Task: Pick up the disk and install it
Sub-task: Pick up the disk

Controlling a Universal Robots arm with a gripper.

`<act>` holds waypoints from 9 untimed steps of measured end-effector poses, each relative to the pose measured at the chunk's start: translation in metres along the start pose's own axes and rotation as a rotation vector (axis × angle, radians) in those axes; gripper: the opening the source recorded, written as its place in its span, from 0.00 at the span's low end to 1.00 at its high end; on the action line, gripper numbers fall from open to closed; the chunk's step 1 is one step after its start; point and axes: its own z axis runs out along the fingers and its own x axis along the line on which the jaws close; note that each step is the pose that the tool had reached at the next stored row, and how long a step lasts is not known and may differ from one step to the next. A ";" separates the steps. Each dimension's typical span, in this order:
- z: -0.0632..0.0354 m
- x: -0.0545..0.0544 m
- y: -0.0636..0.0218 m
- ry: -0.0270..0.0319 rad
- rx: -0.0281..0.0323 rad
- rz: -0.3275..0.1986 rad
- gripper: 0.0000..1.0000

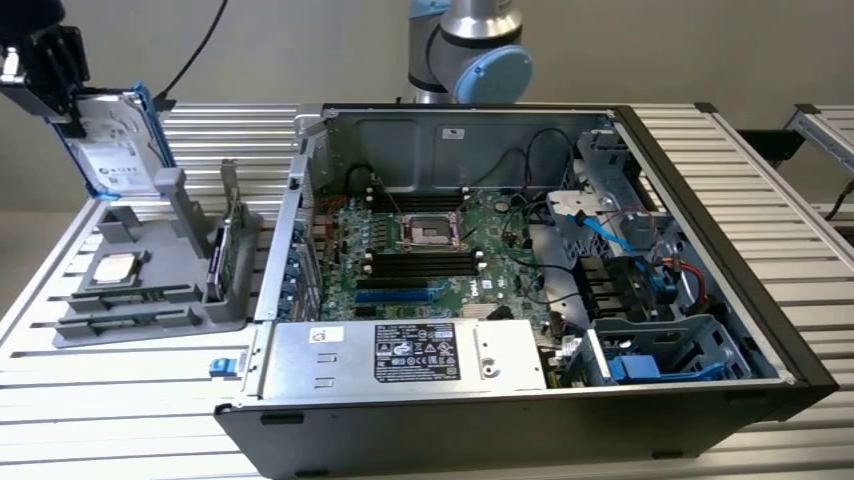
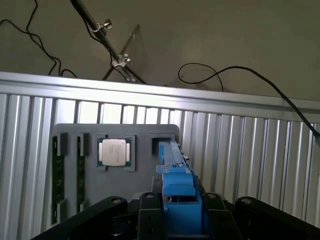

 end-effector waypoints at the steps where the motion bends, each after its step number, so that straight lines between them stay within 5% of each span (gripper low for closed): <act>1: -0.0028 -0.001 0.0001 0.0015 0.0000 0.000 0.33; 9: -0.0364 -0.002 -0.0091 0.0117 -0.0014 0.001 0.33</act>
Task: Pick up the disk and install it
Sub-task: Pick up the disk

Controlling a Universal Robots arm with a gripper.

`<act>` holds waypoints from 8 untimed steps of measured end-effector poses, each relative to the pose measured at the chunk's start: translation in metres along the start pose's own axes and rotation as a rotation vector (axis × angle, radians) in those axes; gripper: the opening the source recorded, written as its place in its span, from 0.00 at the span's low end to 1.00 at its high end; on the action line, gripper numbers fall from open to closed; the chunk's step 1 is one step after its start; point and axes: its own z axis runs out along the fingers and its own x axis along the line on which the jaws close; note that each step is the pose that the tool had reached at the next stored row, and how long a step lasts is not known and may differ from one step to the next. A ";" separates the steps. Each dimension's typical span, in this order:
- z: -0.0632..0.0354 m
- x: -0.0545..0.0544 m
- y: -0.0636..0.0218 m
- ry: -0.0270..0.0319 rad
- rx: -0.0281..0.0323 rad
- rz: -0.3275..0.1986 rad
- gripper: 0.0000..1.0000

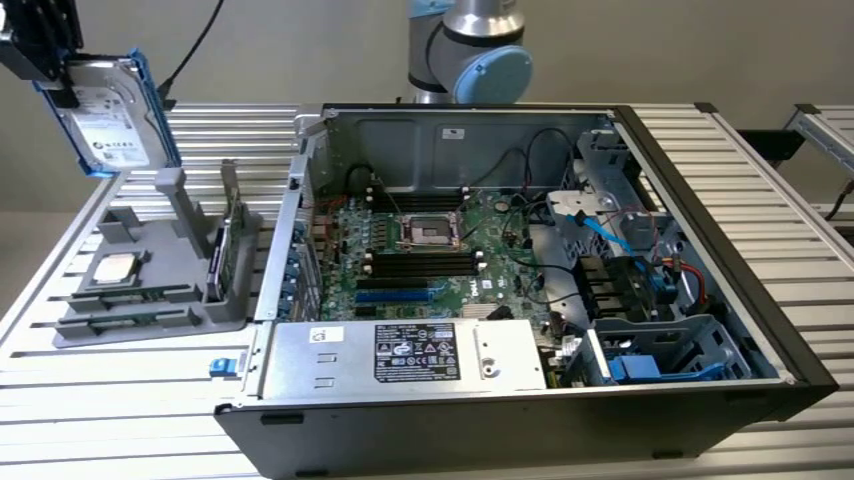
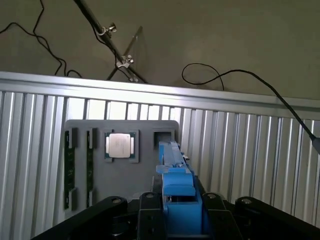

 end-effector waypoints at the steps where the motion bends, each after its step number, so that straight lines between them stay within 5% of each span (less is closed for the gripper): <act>1: -0.0046 0.000 -0.0023 0.0007 -0.0004 0.000 0.33; 8: -0.0347 0.002 -0.0235 0.0033 -0.0037 0.000 0.33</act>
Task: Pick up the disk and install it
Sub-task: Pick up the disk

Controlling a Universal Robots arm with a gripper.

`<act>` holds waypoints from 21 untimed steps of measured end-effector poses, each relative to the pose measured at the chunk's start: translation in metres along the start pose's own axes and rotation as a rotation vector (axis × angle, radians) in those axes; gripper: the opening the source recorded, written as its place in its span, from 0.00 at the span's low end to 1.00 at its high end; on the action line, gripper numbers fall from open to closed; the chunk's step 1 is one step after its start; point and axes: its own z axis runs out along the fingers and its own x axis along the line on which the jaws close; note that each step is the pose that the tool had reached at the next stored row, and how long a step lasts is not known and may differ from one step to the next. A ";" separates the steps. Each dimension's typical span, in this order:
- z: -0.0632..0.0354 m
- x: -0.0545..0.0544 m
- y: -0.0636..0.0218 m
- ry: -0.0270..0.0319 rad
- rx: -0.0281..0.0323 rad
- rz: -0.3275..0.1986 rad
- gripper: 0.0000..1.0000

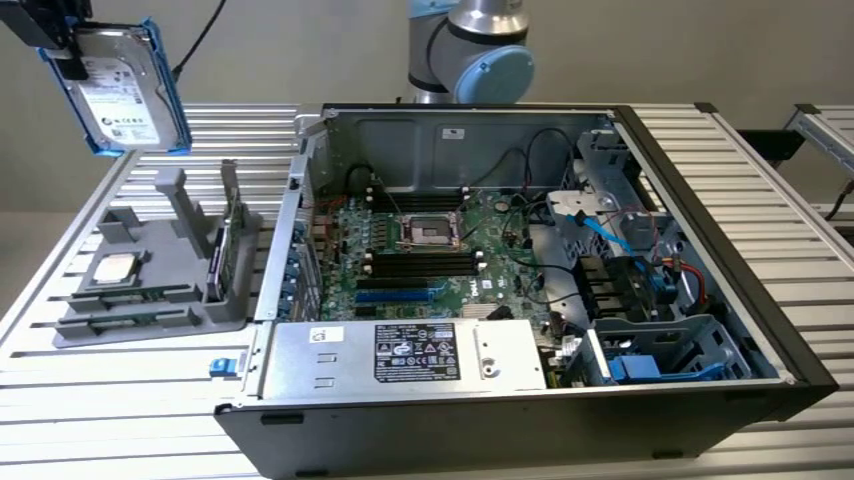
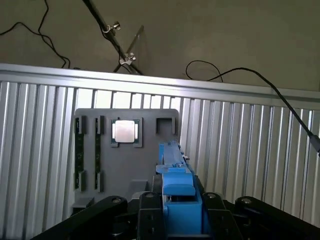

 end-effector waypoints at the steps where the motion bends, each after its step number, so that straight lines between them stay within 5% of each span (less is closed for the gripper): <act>1: -0.0042 0.000 -0.0040 0.0000 -0.0010 0.000 0.33; 14: -0.0467 0.006 -0.0595 -0.0023 -0.0299 -0.001 0.33; 21: -0.0596 0.009 -0.0900 -0.0026 -0.0335 -0.001 0.33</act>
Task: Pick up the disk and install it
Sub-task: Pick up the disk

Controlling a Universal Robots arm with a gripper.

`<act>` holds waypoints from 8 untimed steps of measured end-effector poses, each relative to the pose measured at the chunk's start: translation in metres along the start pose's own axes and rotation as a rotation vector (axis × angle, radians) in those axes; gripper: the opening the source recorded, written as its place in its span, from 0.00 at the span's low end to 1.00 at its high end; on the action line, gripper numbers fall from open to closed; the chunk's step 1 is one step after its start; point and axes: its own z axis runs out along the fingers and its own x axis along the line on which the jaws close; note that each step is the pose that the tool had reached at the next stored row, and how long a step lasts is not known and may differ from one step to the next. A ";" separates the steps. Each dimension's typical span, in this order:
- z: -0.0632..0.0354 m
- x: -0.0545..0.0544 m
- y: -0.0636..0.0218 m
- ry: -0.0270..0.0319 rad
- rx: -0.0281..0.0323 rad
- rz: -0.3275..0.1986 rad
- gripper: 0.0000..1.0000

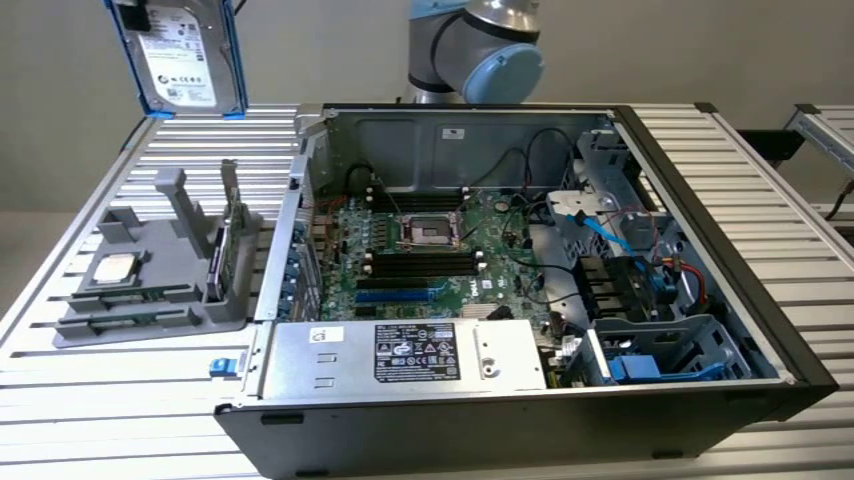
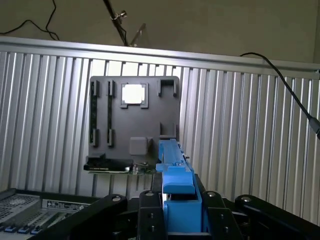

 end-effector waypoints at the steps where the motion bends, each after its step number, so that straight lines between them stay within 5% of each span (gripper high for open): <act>1: -0.0018 0.000 -0.0044 -0.0001 0.0002 0.000 0.33; 8: -0.0162 0.003 -0.0330 0.0000 0.0001 0.000 0.33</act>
